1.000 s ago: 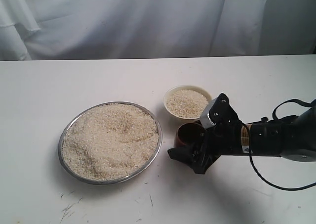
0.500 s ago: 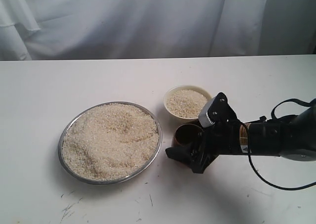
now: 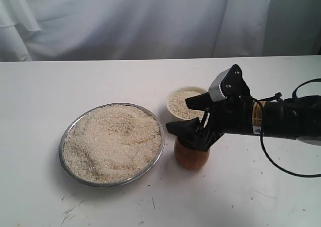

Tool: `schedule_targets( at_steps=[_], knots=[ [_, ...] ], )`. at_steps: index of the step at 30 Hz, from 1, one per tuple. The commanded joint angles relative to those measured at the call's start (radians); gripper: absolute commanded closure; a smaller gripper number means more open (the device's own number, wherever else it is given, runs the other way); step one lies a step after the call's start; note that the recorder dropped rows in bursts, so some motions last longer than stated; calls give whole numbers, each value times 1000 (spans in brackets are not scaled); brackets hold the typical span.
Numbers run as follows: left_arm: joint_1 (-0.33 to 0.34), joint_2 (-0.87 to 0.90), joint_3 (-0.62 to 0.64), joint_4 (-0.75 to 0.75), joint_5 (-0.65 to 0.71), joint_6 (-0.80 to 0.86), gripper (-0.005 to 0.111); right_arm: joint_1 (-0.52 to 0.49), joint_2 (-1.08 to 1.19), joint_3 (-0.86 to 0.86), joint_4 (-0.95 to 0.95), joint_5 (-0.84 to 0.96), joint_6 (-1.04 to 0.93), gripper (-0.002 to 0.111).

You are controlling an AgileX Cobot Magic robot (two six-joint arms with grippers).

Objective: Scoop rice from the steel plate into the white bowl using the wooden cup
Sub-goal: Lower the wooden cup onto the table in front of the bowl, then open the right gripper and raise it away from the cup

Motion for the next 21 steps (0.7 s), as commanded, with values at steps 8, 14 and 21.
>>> schedule_targets(
  at_steps=[8, 14, 21],
  knots=[
    [-3, -4, 5, 0, -6, 0, 107, 3, -165, -5, 43, 25, 138, 61],
    [-3, -4, 5, 0, -6, 0, 107, 1, -234, -5, 55, 88, 272, 94],
    [-3, -4, 5, 0, -6, 0, 107, 7, -309, 2, 38, 293, 319, 108]
  ],
)
